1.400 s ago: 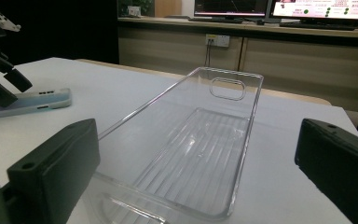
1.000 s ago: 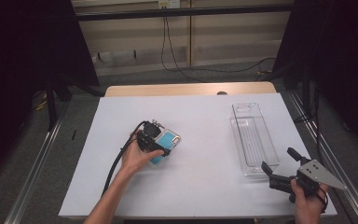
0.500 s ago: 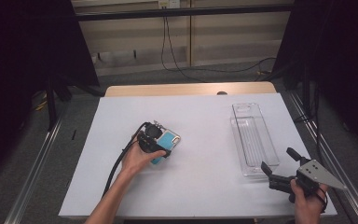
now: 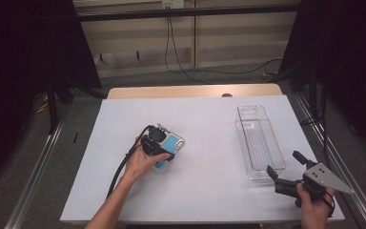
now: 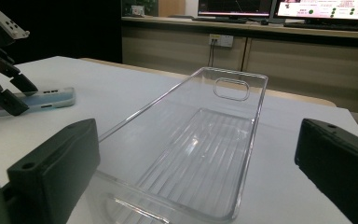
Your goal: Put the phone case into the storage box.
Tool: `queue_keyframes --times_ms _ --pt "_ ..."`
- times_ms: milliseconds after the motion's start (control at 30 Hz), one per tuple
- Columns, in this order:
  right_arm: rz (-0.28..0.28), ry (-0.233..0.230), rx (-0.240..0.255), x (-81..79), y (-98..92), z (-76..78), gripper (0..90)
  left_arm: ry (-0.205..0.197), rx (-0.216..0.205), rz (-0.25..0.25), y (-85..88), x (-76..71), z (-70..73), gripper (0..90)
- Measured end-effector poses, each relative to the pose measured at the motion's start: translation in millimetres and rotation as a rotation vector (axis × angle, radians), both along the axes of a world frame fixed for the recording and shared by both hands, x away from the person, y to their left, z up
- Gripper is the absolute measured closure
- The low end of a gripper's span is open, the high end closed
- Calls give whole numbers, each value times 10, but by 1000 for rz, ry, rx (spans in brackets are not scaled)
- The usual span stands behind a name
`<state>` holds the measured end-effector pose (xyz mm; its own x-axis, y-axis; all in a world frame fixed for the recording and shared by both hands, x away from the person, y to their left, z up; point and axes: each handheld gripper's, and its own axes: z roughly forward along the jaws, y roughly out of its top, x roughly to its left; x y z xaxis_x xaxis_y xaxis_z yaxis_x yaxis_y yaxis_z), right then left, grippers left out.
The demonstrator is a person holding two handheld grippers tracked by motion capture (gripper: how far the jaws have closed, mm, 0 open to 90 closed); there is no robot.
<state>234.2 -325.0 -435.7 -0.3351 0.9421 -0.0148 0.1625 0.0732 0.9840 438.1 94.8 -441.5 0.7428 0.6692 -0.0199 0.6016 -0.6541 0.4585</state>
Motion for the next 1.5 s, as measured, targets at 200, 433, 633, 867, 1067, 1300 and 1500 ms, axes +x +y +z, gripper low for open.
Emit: queue_keyframes --times_ms 200,433,633,867,1067,1300,1500 --pt "-1 0 -1 -2 -5 1 0 -16 -8 -6 6 -17 -1 172" --pt "-5 0 -2 -6 -7 1 0 -15 -16 -4 18 -19 1 172" --pt "-1 1 -2 -5 -7 1 0 -27 -26 2 28 -29 -3 173" --pt "-3 -1 -1 -6 -10 2 0 -18 -43 -2 20 -48 29 173" --pt "-1 0 0 -9 -13 3 0 -56 -44 22 40 -62 71 173" --pt "-1 0 1 -9 -11 4 0 -114 -103 61 117 -93 164 173" --pt "0 0 1 -9 -11 4 0 -157 -136 82 176 -123 238 173"
